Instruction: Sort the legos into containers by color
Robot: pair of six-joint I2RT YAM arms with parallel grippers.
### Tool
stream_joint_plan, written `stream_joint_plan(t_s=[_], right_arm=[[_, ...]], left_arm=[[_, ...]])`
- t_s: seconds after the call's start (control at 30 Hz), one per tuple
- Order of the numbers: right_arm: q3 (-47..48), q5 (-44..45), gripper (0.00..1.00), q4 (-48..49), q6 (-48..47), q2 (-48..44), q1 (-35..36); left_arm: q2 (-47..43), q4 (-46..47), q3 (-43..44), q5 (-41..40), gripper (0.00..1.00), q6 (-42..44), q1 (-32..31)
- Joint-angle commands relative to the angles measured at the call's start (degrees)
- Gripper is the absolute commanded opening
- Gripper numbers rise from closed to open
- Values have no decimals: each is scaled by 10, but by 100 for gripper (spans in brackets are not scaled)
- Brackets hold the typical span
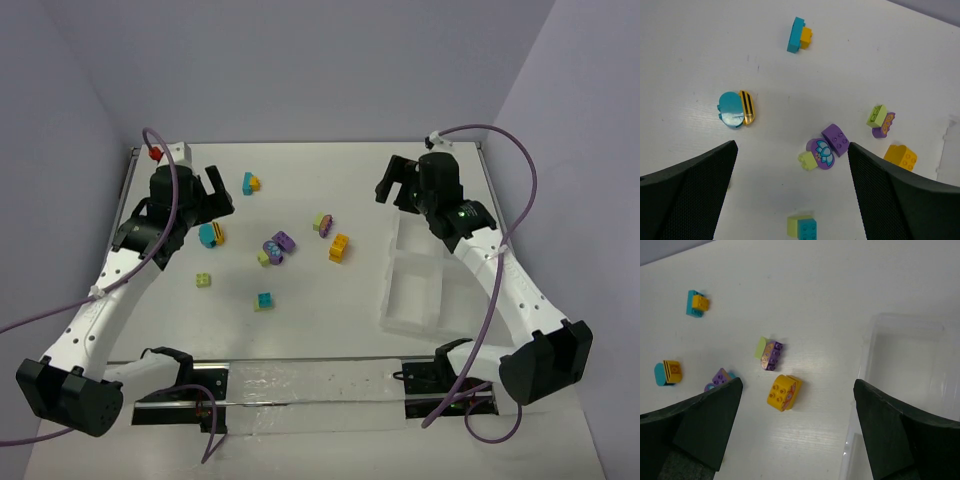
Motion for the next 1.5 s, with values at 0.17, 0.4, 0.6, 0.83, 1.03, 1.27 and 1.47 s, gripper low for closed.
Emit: stream_joint_plan(t_s=[0.17,0.4,0.6,0.83,1.03,1.27,1.47], right_arm=[[0,68,100,-33,25,4,55],[91,224,99,-128,57,126,178],[135,198,87,-175,159,242,190],[136,145,91,-137,205,311,193],[154,142,83,-146,223,361,193],[154,127,64,-143,246,390,193],[156,129,48,-141,240,405,193]], left_arm=[[-44,-18,-19,20,99,-5,-8],[-33,-22,-25,13,99,7,-9],[-33,2,-49,-19,99,10,-9],[-17,14,-57,-45,99,21,-9],[-13,46,-69,-50,99,32,-10],[4,48,-62,-52,99,36,-9],[-10,55,-71,-52,99,37,-9]])
